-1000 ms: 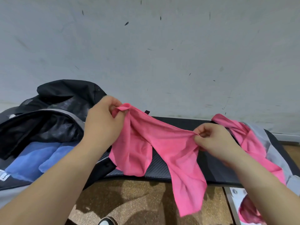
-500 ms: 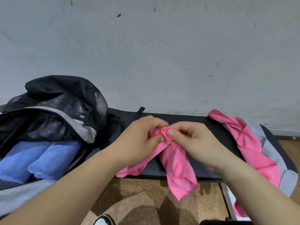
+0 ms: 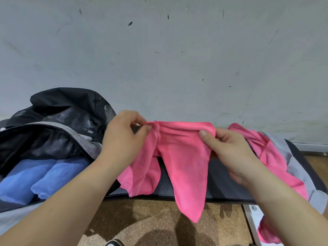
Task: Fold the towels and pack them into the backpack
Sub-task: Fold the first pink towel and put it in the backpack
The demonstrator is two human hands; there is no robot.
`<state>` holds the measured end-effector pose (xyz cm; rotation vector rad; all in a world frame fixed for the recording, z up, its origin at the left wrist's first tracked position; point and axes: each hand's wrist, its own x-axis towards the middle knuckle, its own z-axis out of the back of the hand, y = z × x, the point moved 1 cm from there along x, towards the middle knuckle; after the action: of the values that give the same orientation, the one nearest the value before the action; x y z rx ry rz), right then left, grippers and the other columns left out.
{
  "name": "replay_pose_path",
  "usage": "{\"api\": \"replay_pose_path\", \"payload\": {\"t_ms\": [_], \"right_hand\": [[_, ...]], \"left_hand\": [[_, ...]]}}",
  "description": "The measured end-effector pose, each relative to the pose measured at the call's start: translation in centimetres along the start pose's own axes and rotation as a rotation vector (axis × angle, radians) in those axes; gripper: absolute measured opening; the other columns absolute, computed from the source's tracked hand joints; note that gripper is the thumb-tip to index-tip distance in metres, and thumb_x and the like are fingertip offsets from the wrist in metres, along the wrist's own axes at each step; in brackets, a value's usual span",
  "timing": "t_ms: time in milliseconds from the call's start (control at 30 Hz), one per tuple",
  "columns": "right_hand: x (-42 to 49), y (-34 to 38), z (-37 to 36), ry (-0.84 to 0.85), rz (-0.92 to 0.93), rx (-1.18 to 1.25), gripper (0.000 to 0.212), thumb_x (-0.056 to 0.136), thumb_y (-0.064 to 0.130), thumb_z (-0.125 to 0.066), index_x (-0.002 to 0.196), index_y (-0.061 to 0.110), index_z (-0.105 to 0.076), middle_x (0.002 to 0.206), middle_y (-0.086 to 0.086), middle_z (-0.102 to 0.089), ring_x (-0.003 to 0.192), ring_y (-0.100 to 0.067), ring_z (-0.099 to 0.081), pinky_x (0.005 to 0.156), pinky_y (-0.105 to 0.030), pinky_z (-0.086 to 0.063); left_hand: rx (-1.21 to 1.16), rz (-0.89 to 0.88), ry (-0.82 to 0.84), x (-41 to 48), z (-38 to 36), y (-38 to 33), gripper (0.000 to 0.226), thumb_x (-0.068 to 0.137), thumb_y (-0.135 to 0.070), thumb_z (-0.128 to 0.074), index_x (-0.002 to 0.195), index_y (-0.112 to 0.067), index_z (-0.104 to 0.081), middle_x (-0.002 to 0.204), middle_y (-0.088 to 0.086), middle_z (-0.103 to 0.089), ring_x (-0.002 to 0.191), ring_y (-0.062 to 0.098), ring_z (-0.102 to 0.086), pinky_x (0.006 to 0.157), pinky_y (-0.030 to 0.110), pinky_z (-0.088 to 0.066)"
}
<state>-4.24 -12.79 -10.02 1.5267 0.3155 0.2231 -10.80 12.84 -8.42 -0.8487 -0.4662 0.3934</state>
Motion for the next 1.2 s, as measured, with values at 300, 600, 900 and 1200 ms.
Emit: {"api": "replay_pose_path", "payload": {"t_ms": [300,600,900,1200], "right_hand": [[-1.3,0.7,-2.5,-0.084,0.226,-0.272,0.039,0.104,0.035,-0.062,0.081,0.004,-0.070,0.069,0.001,-0.057,0.069,-0.010,-0.046,0.063,-0.035,-0.039],[-2.2,1.1,-5.1,-0.012,0.125,-0.156,0.014,0.100,0.014,-0.068,0.099,0.019,-0.082,0.086,-0.007,-0.080,0.083,-0.015,-0.076,0.081,-0.032,-0.060],[-2.9,1.8,-5.5,-0.070,0.159,-0.151,0.012,0.096,0.015,-0.073,0.091,0.020,-0.083,0.084,0.002,-0.081,0.077,-0.014,-0.076,0.072,-0.025,-0.059],[-3.2,1.5,-5.8,0.016,0.043,-0.061,0.029,0.102,0.007,-0.057,0.098,0.017,-0.084,0.088,-0.009,-0.081,0.086,-0.029,-0.078,0.076,-0.043,-0.066]], "left_hand": [[-0.356,0.100,0.202,-3.4,-0.9,-3.0,0.007,0.094,-0.021,-0.075,0.088,-0.022,-0.078,0.078,0.009,-0.076,0.062,0.009,-0.061,0.058,0.021,-0.051],[-0.465,0.106,0.229,-4.9,-2.1,-3.6,0.016,0.097,-0.015,-0.073,0.088,-0.025,-0.082,0.082,-0.010,-0.081,0.077,0.008,-0.075,0.069,0.010,-0.055],[-0.532,0.135,0.287,-5.5,-2.2,-3.8,0.022,0.099,-0.009,-0.068,0.097,-0.024,-0.083,0.078,-0.015,-0.080,0.069,-0.007,-0.069,0.068,0.013,-0.055],[-0.394,0.055,0.283,-5.7,-2.3,-3.5,0.017,0.092,-0.013,-0.077,0.099,-0.025,-0.085,0.096,-0.005,-0.079,0.081,0.010,-0.072,0.073,0.016,-0.055]]}}
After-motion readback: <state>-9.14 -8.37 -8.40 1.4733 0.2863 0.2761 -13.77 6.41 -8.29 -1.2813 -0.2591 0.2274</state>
